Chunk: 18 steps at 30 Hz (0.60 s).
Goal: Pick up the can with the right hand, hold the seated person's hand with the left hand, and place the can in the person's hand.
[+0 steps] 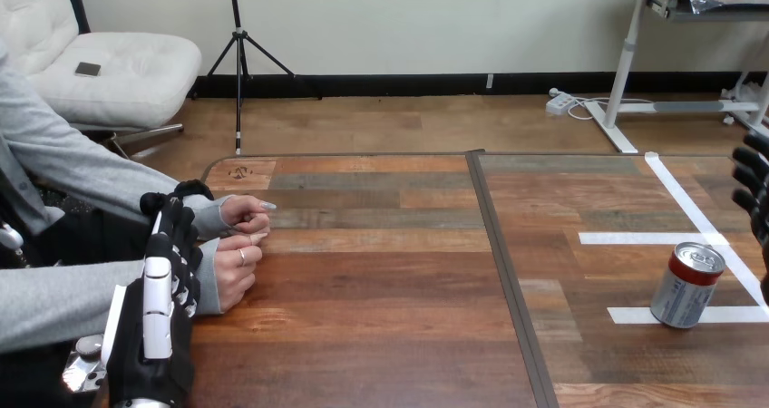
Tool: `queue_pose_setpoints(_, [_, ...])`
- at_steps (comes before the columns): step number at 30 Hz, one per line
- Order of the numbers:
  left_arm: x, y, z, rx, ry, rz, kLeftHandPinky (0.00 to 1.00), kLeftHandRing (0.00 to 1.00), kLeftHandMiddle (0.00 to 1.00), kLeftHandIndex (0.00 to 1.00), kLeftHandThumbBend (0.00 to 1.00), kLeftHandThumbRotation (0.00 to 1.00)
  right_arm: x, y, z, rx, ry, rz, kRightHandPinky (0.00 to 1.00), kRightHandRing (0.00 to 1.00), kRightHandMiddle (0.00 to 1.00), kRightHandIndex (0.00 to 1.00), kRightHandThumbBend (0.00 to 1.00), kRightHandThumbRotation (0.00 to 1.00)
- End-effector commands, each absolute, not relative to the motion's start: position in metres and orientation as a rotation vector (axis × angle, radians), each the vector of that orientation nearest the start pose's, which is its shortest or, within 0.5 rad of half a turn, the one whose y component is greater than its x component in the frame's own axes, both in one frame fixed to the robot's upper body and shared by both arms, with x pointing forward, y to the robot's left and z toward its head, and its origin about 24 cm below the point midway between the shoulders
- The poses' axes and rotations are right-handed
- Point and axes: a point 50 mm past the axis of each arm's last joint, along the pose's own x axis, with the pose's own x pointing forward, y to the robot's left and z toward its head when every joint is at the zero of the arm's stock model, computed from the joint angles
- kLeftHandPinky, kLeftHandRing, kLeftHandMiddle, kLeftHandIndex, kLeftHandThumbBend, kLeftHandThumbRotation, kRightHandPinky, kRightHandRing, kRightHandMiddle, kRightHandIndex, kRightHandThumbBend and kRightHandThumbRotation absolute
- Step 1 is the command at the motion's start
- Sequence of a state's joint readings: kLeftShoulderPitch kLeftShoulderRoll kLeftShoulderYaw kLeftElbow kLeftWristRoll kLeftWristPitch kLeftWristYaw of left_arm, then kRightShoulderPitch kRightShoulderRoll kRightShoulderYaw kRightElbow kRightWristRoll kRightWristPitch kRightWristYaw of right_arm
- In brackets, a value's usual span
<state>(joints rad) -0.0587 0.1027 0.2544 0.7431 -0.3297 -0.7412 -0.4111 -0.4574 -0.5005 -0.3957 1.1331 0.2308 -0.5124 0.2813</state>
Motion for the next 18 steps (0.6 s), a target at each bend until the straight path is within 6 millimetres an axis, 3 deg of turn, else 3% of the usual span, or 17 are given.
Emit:
queue_pose_setpoints(1, [0.233, 0.227, -0.009, -0.102, -0.225, 0.014, 1.0, 1.0, 0.98, 0.98, 0.53, 1.0, 0.296, -0.343, 0.054, -0.066, -0.07, -0.289, 0.99, 0.96, 0.92, 0.89, 1.0, 1.0])
queue_pose_setpoints(18, [0.233, 0.227, -0.009, -0.106, -0.22, 0.018, 1.0, 1.0, 0.99, 0.98, 0.54, 1.0, 0.29, -0.341, 0.039, -0.063, -0.01, -0.308, 0.99, 0.97, 0.93, 0.91, 1.0, 1.0])
